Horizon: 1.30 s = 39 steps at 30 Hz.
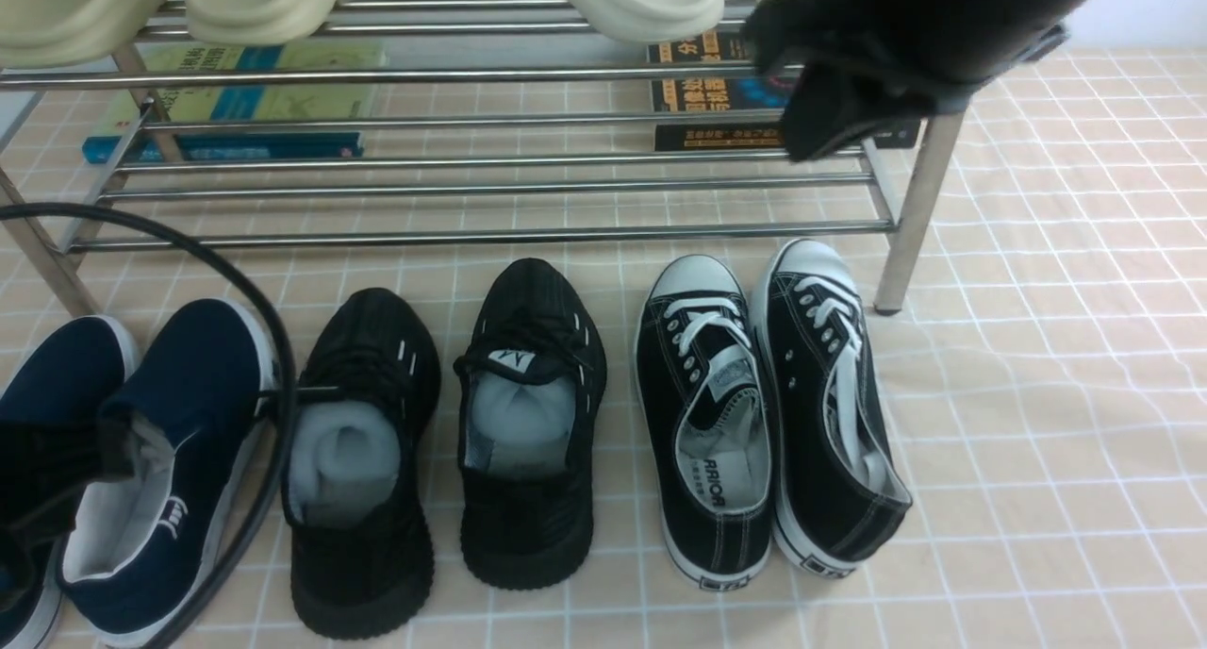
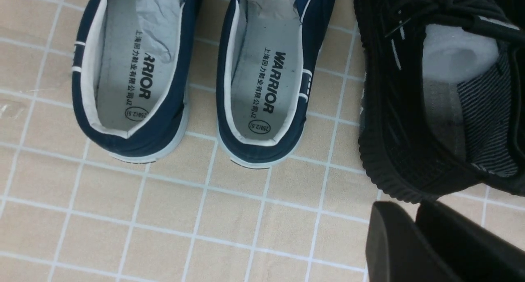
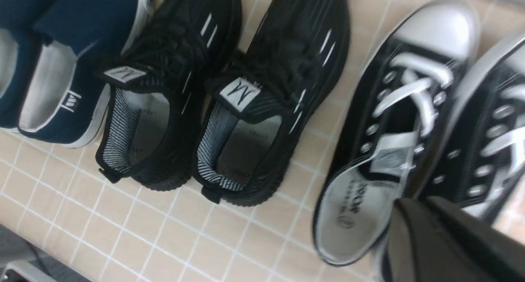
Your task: Take the shoes off the shelf from the light coffee tablecloth by hand.
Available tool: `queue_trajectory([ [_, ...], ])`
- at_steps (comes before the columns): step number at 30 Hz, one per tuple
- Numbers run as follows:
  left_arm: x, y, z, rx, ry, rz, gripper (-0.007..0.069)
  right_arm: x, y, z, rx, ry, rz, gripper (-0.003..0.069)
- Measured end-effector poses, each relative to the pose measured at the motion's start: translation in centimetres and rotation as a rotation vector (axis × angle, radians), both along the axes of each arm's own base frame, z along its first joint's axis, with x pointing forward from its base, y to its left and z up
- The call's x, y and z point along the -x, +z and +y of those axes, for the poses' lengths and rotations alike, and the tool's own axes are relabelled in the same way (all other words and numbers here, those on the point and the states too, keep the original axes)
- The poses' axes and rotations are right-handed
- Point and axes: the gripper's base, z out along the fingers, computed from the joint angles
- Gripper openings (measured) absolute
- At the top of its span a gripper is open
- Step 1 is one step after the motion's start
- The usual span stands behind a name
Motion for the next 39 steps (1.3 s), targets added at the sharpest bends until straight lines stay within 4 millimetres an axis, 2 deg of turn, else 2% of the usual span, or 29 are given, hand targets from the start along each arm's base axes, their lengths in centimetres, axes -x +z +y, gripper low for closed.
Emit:
queue_trajectory([
  [2, 0.0, 0.0, 0.0, -0.001, 0.0, 0.0, 0.0118, 1.6, 1.7, -1.2, -0.004, 0.011, -0.068, -0.0013],
  [4, 0.0, 0.0, 0.0, -0.001, 0.0, 0.0, 0.0122, 4.4, 3.6, -3.3, -0.012, 0.013, -0.143, -0.0013],
  [5, 0.0, 0.0, 0.0, -0.001, 0.0, 0.0, 0.0124, 5.6, 4.0, -4.2, -0.013, 0.011, -0.164, -0.0013],
  [6, 0.0, 0.0, 0.0, -0.001, 0.0, 0.0, 0.0124, 5.6, 4.0, -4.2, -0.013, 0.011, -0.164, -0.0013],
  [7, 0.0, 0.0, 0.0, -0.002, 0.0, 0.0, 0.0125, 7.6, 4.2, -5.6, -0.006, 0.002, -0.188, -0.0013],
  [8, 0.0, 0.0, 0.0, -0.002, 0.0, 0.0, 0.0126, 8.6, 4.1, -6.3, -0.003, -0.001, -0.193, -0.0013],
  [9, 0.0, 0.0, 0.0, -0.004, 0.0, -0.001, 0.0127, 10.2, 3.5, -7.5, 0.011, -0.008, -0.198, -0.0013],
  [12, 0.0, 0.0, 0.1, -0.017, 0.001, -0.004, 0.0132, 12.8, 1.3, -9.4, 0.047, -0.01, -0.181, -0.0013],
  [13, 0.0, 0.0, 0.2, -0.027, 0.002, -0.006, 0.0134, 13.7, -0.1, -10.0, 0.057, -0.006, -0.182, -0.0013],
  [14, 0.0, 0.0, 0.2, -0.028, 0.002, -0.006, 0.0135, 14.0, -0.6, -10.2, 0.055, -0.006, -0.186, -0.0013],
  [15, -0.1, 0.1, 0.3, -0.037, 0.003, -0.008, 0.0137, 14.7, -2.5, -10.7, 0.045, -0.008, -0.212, -0.0013],
  [16, -0.1, 0.1, 0.3, -0.04, 0.003, -0.009, 0.0138, 15.0, -4.0, -10.9, 0.029, -0.013, -0.239, -0.0013],
  [17, -0.1, 0.1, 0.3, -0.04, 0.003, -0.009, 0.0138, 15.0, -4.3, -10.9, 0.025, -0.015, -0.244, -0.0013],
  [18, -0.1, 0.1, 0.3, -0.041, 0.003, -0.009, 0.0138, 15.2, -6.6, -11.1, 0.002, -0.025, -0.279, -0.0013],
  [21, -0.1, 0.1, 0.3, -0.041, 0.003, -0.009, 0.0141, 15.2, -11.4, -11.2, -0.046, -0.047, -0.348, -0.0011],
  [24, -0.1, 0.1, 0.3, -0.041, 0.003, -0.009, 0.0143, 15.1, -14.6, -11.3, -0.088, -0.066, -0.415, -0.001],
  [25, -0.1, 0.1, 0.3, -0.041, 0.003, -0.009, 0.0143, 15.1, -14.6, -11.3, -0.088, -0.066, -0.415, -0.0009],
  [27, -0.1, 0.1, 0.3, -0.041, 0.003, -0.009, 0.0143, 15.1, -15.9, -11.4, -0.114, -0.076, -0.455, -0.0007],
  [39, -0.1, 0.1, 0.3, -0.043, 0.003, -0.01, 0.0146, 15.3, -16.6, -11.4, -0.097, -0.072, -0.433, -0.0001],
])
